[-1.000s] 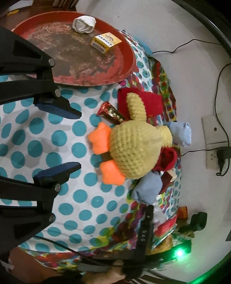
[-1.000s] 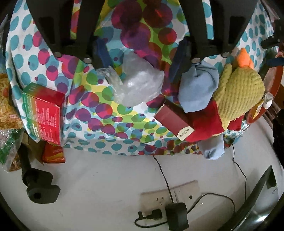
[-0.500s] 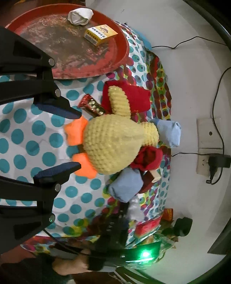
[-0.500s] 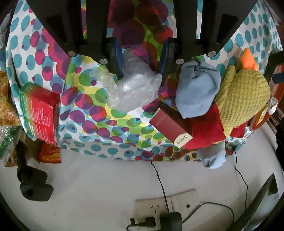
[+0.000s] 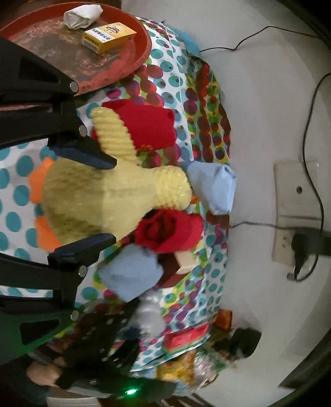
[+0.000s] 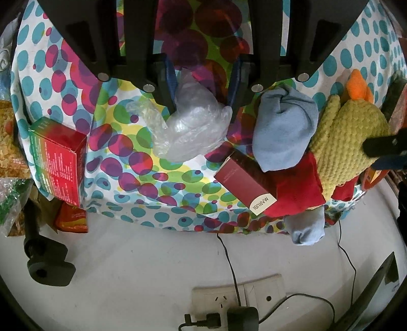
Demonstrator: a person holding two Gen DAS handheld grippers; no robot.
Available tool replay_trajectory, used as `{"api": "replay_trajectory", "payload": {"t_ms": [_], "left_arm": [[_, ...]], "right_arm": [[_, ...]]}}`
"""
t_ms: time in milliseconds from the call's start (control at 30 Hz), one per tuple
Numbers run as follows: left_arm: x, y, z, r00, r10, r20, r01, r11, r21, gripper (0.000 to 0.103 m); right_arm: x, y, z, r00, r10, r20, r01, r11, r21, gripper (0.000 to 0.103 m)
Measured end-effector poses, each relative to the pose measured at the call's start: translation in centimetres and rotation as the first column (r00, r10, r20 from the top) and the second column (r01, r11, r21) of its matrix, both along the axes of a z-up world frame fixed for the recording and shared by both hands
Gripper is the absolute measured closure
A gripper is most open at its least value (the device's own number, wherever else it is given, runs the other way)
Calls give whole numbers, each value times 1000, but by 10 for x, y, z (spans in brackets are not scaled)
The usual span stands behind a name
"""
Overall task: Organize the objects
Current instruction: 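Move the left tool toward the yellow knitted duck, then grasp the yellow knitted duck with the left tool and lift it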
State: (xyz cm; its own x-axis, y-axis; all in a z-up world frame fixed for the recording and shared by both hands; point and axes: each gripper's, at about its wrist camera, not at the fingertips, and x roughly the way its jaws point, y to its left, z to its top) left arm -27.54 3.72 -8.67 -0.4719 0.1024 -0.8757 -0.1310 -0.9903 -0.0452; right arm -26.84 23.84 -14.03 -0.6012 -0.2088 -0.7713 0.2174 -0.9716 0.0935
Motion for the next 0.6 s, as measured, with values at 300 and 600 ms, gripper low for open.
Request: {"api": "replay_trajectory", "payload": {"t_ms": [300, 600], "left_arm": [[-41, 2, -24, 998, 21, 55, -21, 1000, -4, 38], [-53, -7, -40, 997, 41, 67, -43, 998, 42, 38]], "right_arm": [[6, 1, -9, 1000, -1, 3, 2, 1000, -22, 70], [8, 0, -13, 1000, -2, 3, 3, 1000, -30, 70]]}}
